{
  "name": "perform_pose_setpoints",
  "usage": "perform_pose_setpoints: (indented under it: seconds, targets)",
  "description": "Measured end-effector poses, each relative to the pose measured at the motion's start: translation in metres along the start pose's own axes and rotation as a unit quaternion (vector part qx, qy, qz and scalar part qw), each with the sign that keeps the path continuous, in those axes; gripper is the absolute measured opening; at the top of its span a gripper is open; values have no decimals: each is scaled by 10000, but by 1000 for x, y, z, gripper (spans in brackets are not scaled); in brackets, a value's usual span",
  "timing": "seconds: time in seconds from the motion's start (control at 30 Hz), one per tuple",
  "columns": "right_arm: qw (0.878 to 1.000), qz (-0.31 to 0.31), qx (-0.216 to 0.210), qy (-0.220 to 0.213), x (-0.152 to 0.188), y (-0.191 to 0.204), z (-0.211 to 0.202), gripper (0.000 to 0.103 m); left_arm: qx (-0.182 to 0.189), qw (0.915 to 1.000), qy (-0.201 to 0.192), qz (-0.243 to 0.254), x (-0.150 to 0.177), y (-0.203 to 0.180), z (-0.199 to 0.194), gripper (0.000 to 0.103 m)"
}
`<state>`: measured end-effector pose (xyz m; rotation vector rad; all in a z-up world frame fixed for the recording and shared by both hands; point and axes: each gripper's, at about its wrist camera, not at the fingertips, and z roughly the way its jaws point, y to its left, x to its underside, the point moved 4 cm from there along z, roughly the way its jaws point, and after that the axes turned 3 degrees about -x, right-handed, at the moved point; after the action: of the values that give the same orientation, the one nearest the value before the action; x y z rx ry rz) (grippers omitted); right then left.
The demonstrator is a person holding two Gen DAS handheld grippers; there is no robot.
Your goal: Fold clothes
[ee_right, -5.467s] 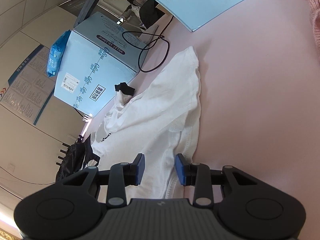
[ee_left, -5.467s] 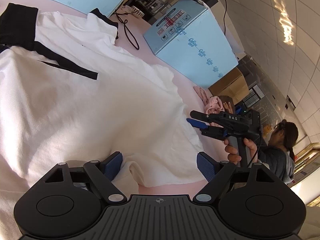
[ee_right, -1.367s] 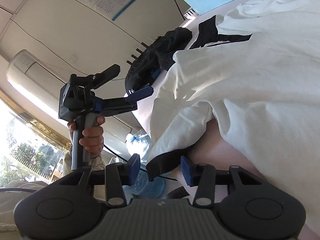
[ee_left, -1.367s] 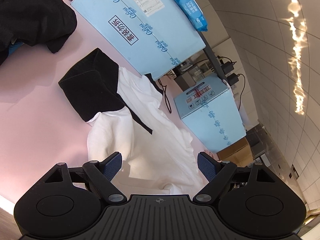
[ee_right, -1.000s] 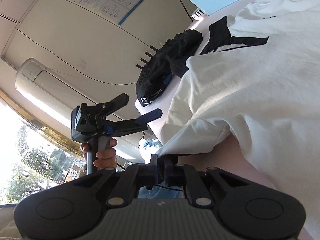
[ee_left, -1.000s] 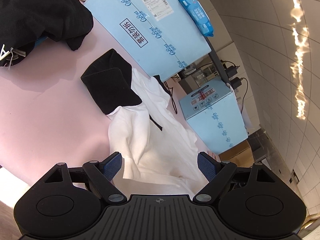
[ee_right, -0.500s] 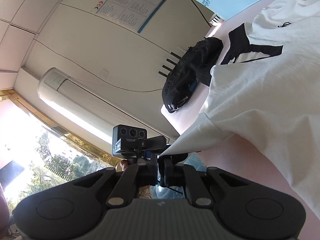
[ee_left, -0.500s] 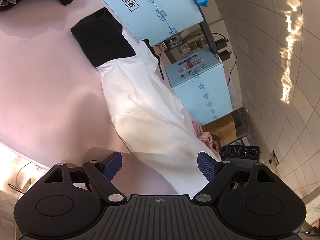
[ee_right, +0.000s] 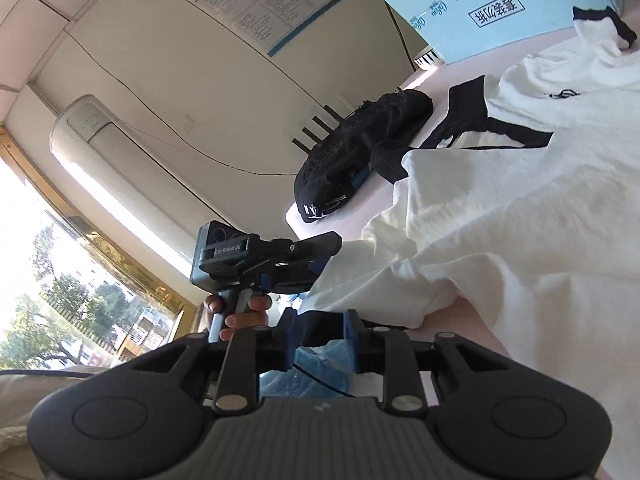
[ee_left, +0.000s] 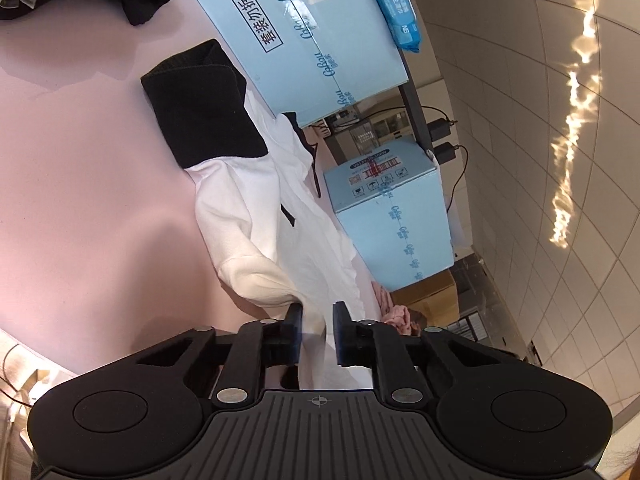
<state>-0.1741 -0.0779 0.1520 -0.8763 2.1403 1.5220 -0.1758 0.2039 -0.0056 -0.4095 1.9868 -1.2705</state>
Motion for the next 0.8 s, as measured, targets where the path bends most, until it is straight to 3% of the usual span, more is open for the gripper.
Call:
perform_pose_setpoints:
  seconds: [0.07,0.23,0.33,0.47,0.53,0.57,0.6,0.8]
  targets:
    - [9998,46,173,76,4,-4,-1,60,68,9998,-194,21,-7,-8,-3,2]
    - [9938,-526,966,142,14,-4,7,63,153,9987,-475,36,-23,-31,-4,2]
    - [9970,-16,757,-144,9,-19,17,65,205,9987,-467,-63,-31,-37,3,2]
    - [9924,759,644,-728,-1,-46,28,57,393,9971,-480,-433,-40,-34,12,2]
    - [9876,926,861,-926,-4,-48,31,43,329,9965,-572,-516,-44,-32,16,2]
    - [9852,1006,980,-985,-4,-50,32,18,267,9963,-608,-542,-45,-30,17,2]
    - [9838,1144,998,-950,-2,-54,36,4,223,9961,-611,-588,-46,-27,18,2]
    - [9837,1589,-11,-843,8,-63,35,0,73,9948,-495,-887,-45,-17,15,2]
